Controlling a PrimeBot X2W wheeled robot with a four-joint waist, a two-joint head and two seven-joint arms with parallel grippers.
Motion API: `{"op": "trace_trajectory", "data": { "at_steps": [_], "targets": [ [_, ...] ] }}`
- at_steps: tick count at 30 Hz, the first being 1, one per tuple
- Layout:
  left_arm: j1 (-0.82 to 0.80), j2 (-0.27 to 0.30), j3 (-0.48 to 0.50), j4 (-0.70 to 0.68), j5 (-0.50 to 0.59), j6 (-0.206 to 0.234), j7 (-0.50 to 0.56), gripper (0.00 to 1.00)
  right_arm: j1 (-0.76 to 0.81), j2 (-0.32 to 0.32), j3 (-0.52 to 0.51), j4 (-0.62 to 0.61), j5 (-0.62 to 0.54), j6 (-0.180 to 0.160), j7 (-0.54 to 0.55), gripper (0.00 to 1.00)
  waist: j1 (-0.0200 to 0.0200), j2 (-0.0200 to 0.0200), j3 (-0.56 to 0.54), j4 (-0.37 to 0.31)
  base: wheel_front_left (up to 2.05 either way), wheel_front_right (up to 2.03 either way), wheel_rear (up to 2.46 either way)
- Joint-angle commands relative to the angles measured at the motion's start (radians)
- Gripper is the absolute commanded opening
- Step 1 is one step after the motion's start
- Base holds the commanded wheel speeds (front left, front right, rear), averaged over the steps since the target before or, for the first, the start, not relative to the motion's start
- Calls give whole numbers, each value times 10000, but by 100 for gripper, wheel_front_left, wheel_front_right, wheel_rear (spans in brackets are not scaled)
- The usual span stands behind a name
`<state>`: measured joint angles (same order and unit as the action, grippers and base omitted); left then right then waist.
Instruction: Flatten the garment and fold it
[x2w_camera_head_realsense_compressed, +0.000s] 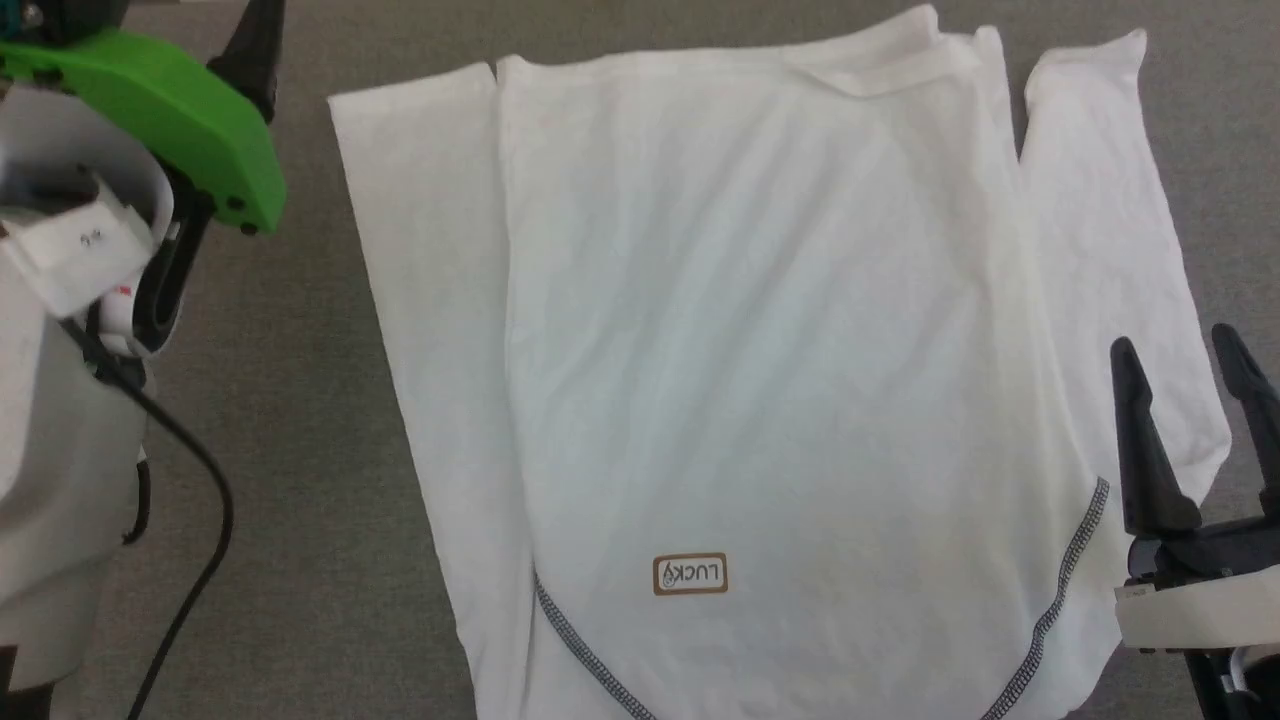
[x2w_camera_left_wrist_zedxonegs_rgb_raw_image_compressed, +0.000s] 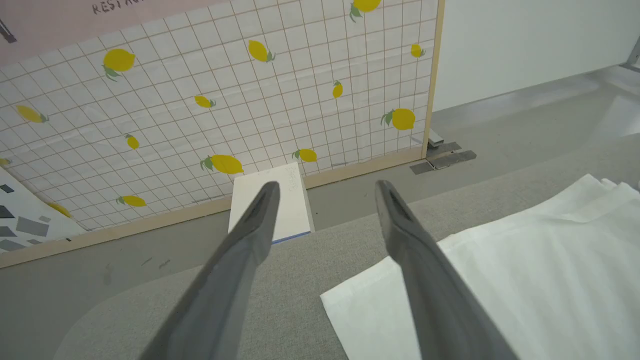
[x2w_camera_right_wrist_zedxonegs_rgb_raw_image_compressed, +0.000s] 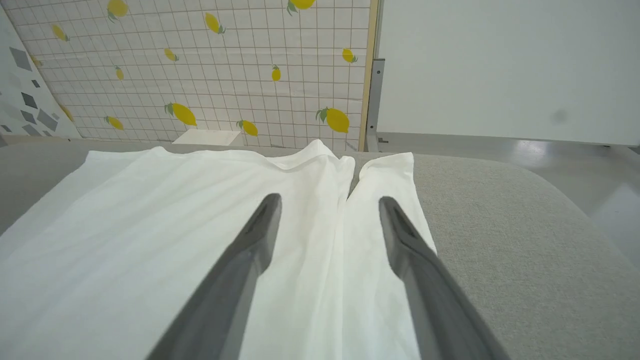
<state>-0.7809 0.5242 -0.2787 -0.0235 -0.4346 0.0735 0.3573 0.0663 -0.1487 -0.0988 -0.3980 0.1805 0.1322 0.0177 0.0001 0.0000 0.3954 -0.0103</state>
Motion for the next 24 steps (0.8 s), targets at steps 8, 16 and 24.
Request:
{"op": "trace_trajectory", "data": {
  "at_steps": [8,16,24],
  "targets": [
    [-1123,-11,-535,1567,-191,-260,1471,100,-697,-300,142,-66,235,-15,-80,100,-1,0,2152,-466,0,0,0],
    [-1230,204,-424,2368,-257,233,2464,100,-882,-390,163,-34,293,-15,-50,100,-1,0,2601,-622,0,0,0],
    [-1153,202,-292,2559,-517,404,2710,0,-969,-539,64,-44,323,-15,-24,100,-1,0,2909,-723,0,0,0]
  ]
}}
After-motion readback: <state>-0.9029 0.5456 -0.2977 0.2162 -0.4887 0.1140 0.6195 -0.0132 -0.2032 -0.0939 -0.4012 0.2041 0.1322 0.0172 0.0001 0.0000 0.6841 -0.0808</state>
